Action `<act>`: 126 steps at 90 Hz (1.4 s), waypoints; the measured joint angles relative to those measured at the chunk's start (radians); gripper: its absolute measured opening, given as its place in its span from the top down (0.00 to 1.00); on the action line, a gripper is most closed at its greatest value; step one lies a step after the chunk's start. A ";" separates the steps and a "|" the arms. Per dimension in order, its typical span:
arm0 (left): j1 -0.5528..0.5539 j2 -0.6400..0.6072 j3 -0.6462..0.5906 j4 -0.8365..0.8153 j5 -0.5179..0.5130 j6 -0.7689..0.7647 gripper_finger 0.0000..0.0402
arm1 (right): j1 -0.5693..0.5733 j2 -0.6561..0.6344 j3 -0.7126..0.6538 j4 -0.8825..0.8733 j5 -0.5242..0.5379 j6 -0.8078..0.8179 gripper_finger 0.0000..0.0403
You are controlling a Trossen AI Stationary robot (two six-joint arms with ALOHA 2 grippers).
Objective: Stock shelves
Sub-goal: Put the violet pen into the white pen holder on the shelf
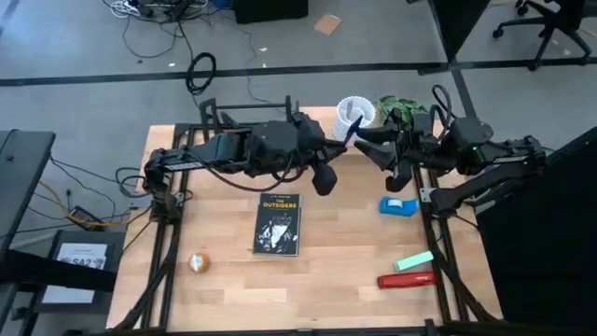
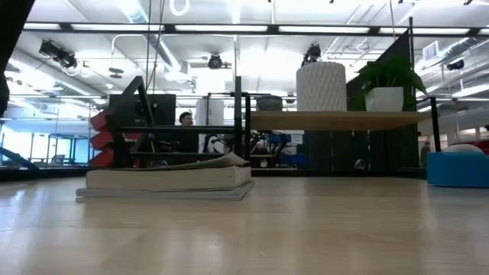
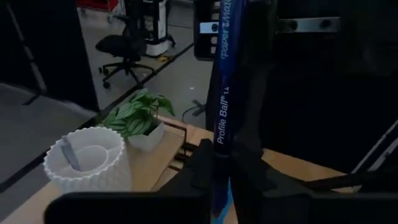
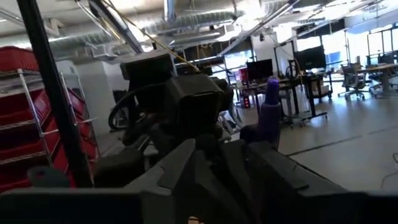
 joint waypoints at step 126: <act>-0.006 0.002 -0.002 -0.036 0.030 0.129 0.79 | -0.088 0.048 0.121 -0.107 0.028 -0.042 0.99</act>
